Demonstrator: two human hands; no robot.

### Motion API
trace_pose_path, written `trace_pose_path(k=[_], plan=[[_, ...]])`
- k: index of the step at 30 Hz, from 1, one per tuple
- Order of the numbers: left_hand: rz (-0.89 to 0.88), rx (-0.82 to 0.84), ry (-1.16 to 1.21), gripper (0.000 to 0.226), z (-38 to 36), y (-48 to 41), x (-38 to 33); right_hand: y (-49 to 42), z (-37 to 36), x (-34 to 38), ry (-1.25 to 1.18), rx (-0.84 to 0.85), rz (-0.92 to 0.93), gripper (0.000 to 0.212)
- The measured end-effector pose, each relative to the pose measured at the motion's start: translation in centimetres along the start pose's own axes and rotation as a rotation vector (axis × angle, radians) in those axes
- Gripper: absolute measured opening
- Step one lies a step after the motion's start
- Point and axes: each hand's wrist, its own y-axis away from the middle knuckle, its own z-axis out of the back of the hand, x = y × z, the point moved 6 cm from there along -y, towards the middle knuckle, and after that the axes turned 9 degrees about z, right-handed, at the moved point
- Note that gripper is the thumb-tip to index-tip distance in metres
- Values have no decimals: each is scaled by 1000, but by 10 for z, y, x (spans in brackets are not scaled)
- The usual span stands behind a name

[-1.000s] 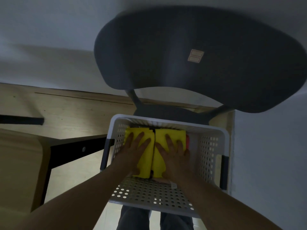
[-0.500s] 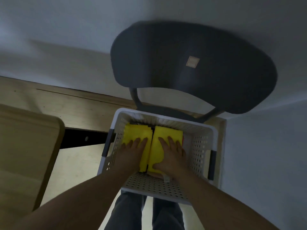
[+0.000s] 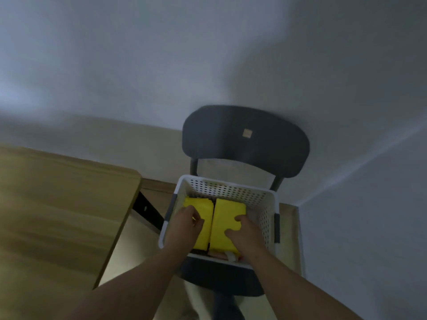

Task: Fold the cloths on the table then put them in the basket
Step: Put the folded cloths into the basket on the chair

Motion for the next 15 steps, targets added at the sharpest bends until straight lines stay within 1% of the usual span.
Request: trace_pose_path(k=[4, 7, 11, 15], plan=[[-125, 10, -54, 16, 26, 30, 9, 54, -6, 5, -41, -98, -9, 57], [-156, -16, -44, 14, 44, 59, 18, 98, -10, 3, -76, -142, -11, 57], [-207, -61, -75, 14, 56, 103, 28, 147, -14, -4, -107, -211, -7, 48], [-254, -97, -132, 5, 60, 148, 38, 189, -20, -10, -160, -245, 33, 34]])
